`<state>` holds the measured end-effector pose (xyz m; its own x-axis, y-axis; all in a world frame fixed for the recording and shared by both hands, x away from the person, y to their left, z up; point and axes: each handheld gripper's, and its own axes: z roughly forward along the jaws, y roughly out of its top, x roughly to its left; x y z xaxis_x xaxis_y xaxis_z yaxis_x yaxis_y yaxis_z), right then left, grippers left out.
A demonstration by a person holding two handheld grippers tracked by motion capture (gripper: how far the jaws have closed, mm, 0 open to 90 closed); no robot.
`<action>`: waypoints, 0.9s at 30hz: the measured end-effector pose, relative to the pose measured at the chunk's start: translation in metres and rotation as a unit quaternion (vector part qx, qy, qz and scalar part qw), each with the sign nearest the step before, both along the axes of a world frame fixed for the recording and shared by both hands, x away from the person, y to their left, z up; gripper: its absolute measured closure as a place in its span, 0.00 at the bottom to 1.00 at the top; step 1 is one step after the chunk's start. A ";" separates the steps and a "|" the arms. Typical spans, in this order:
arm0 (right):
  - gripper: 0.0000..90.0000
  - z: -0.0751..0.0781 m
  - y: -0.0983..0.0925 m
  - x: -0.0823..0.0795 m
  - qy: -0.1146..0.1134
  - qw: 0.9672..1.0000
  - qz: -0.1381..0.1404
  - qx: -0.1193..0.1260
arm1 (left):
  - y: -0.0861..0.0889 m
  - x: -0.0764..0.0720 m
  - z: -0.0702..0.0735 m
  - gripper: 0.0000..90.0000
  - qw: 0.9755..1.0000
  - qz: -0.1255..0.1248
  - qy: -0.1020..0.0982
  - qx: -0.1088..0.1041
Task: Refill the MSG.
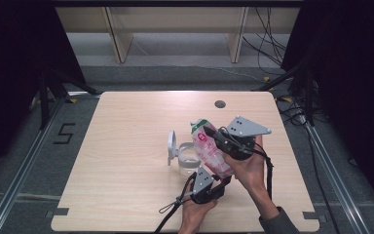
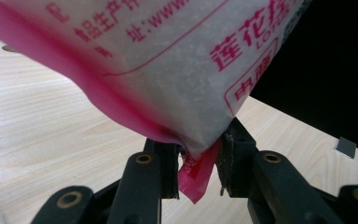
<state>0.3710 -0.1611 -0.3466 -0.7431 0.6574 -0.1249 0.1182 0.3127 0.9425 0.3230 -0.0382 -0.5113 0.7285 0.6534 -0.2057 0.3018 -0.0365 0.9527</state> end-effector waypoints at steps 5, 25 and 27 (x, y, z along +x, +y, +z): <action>1.00 -0.002 0.004 0.004 0.009 1.000 -0.004 0.002 | 0.000 0.001 -0.001 0.80 1.000 0.002 -0.001 0.002; 1.00 -0.004 0.017 0.013 0.016 1.000 0.000 -0.008 | -0.006 0.010 0.000 0.81 1.000 0.004 -0.022 0.010; 1.00 -0.003 0.016 0.013 0.017 1.000 -0.003 -0.012 | -0.008 0.013 -0.001 0.81 1.000 0.002 -0.024 -0.002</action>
<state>0.3844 -0.1447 -0.3499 -0.7427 0.6596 -0.1150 0.1521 0.3335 0.9304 0.3359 -0.0467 -0.5118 0.7353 0.6555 -0.1722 0.2549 -0.0321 0.9664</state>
